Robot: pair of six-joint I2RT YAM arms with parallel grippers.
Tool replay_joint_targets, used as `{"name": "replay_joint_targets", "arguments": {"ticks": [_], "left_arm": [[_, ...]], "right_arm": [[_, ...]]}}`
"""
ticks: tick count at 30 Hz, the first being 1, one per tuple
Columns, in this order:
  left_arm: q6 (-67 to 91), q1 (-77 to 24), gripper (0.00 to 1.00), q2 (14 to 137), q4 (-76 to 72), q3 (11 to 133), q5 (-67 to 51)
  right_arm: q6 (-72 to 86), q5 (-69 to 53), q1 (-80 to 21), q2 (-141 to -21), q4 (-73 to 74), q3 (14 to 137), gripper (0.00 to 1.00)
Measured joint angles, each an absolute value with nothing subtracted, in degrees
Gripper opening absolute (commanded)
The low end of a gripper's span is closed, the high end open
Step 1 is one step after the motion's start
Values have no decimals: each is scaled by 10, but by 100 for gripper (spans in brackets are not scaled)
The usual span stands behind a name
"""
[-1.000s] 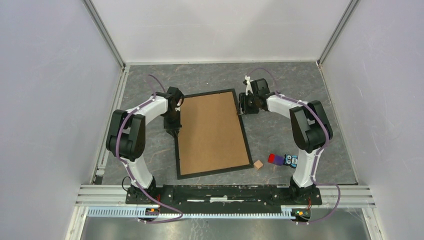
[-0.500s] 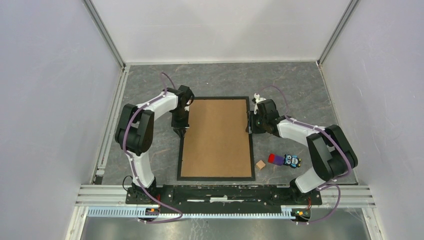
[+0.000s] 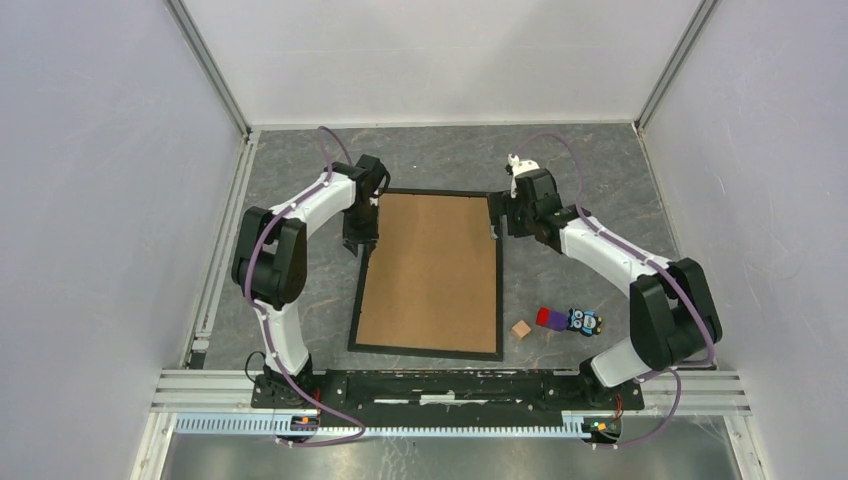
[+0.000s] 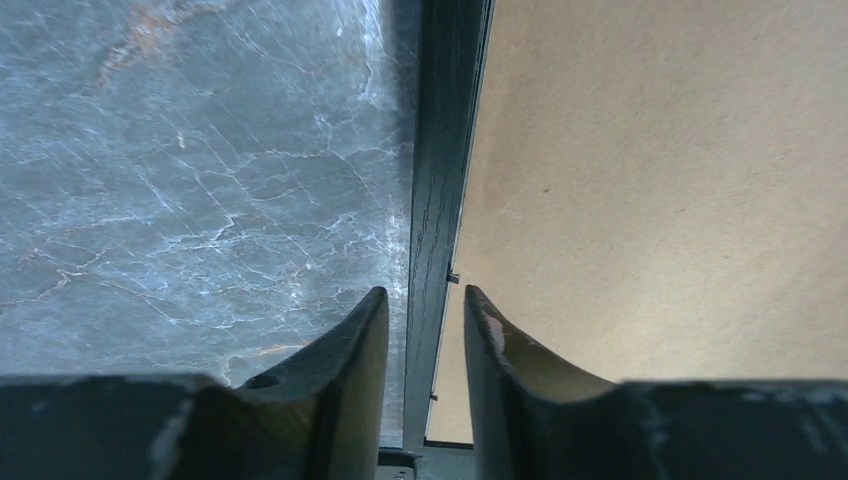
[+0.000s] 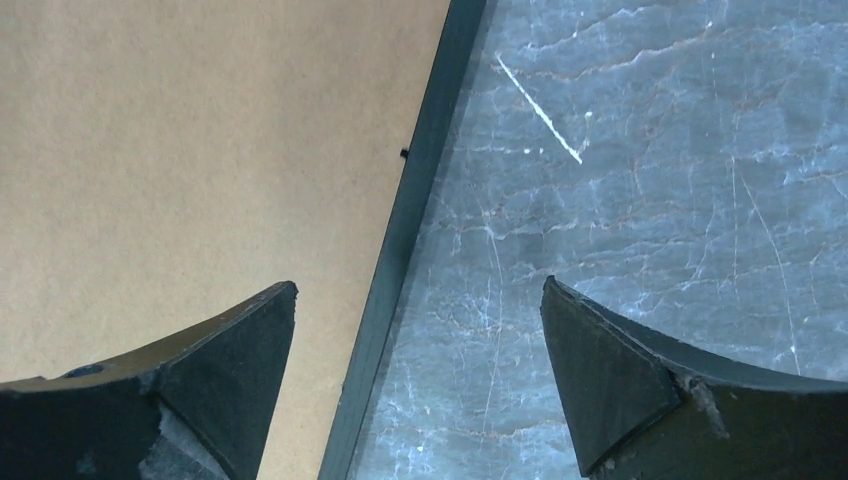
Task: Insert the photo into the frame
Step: Install the photo frame at the center of the board.
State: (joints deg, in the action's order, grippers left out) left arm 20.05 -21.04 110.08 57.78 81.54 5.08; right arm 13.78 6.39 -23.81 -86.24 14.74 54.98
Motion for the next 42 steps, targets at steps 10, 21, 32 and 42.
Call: {"name": "replay_joint_targets", "arguments": {"ticks": [10, 21, 32, 42], "left_arm": [[201, -203, 41, 1124, 576, 856, 59], [201, -199, 28, 1159, 564, 852, 54], [201, -199, 27, 1159, 562, 851, 43], [201, -199, 26, 1159, 562, 851, 39]], "right_arm": [[176, -66, -141, -966, 148, 610, 82], [184, -85, -140, -1040, 194, 681, 64], [191, -65, -140, -1082, 200, 693, 57], [193, -67, -140, -1100, 190, 714, 55]]}}
